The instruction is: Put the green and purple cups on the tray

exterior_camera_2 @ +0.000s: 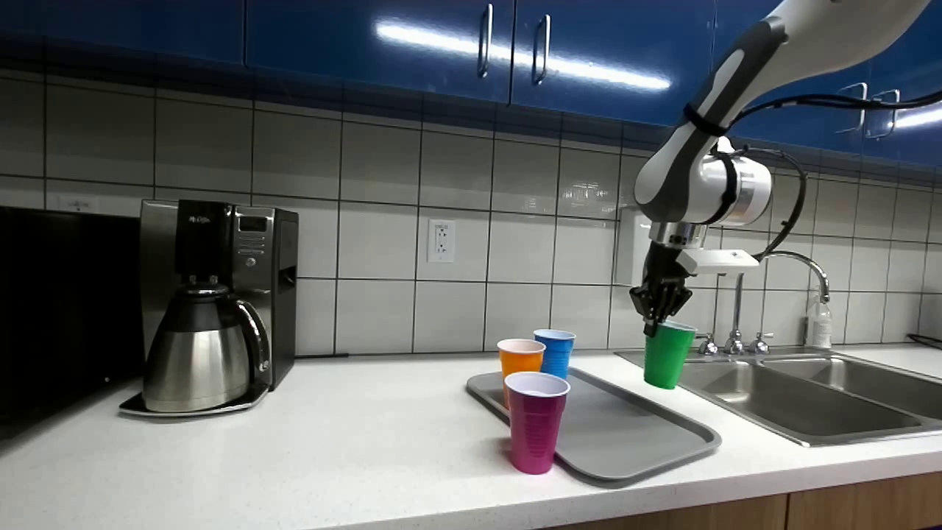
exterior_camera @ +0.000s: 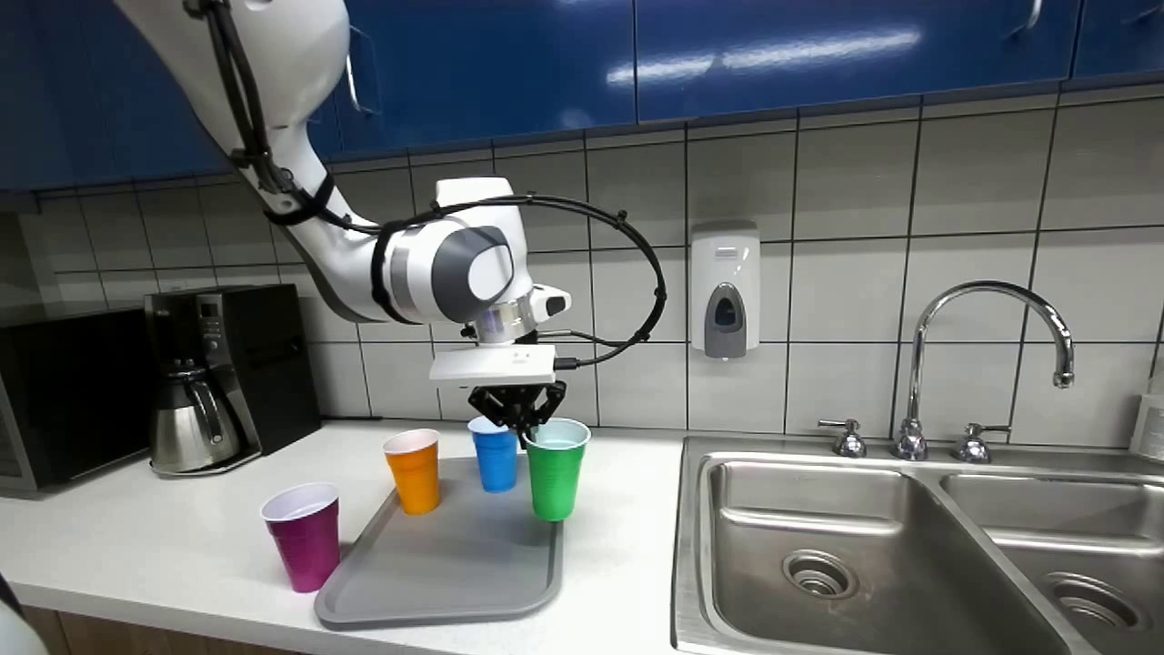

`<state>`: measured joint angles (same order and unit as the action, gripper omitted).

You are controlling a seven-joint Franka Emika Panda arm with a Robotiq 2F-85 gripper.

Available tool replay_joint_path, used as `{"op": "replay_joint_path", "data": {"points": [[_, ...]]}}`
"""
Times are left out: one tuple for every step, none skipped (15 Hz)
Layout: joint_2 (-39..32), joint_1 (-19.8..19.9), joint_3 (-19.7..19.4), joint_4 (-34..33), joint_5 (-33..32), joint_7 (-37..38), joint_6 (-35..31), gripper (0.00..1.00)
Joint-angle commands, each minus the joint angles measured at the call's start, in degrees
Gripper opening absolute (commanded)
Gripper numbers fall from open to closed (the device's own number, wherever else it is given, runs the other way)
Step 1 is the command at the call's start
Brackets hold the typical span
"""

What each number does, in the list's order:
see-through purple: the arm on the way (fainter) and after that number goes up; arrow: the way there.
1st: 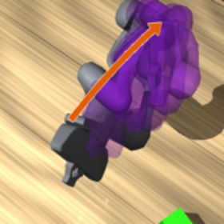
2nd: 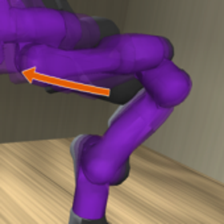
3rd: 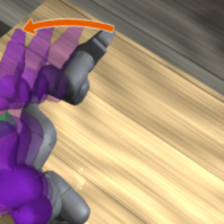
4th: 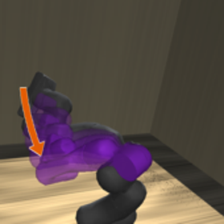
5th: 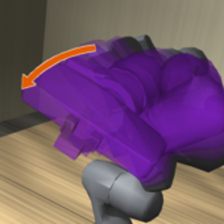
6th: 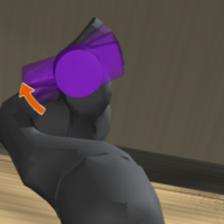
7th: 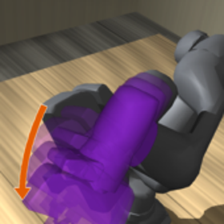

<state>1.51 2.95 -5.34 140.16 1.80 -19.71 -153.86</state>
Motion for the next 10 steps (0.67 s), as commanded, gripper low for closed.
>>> {"op": "replay_joint_path", "data": {"points": [[4.65,-0.46,0.82,5.48,-0.34,-2.81,-0.85,0.01],[5.06,-0.75,0.93,6.62,-0.89,-2.82,-1.79,0.01],[5.41,-1.11,0.95,7.58,-0.72,-3.08,-2.55,0.01],[5.60,-1.28,0.97,8.48,-1.47,-3.01,-3.70,0.01],[5.74,-1.46,0.98,9.34,-2.25,-2.90,-4.83,0.01],[5.79,-1.58,1.03,10.14,-3.30,-2.72,-6.07,0.01],[5.83,-1.63,1.03,10.83,-4.25,-2.57,-7.16,0.01],[5.86,-1.69,1.05,11.46,-5.13,-2.46,-8.08,0.01],[5.82,-1.70,1.06,12.00,-5.99,-2.31,-8.97,0.01],[5.73,-1.52,1.13,12.54,-7.47,-1.75,-9.93,0.01]]}}
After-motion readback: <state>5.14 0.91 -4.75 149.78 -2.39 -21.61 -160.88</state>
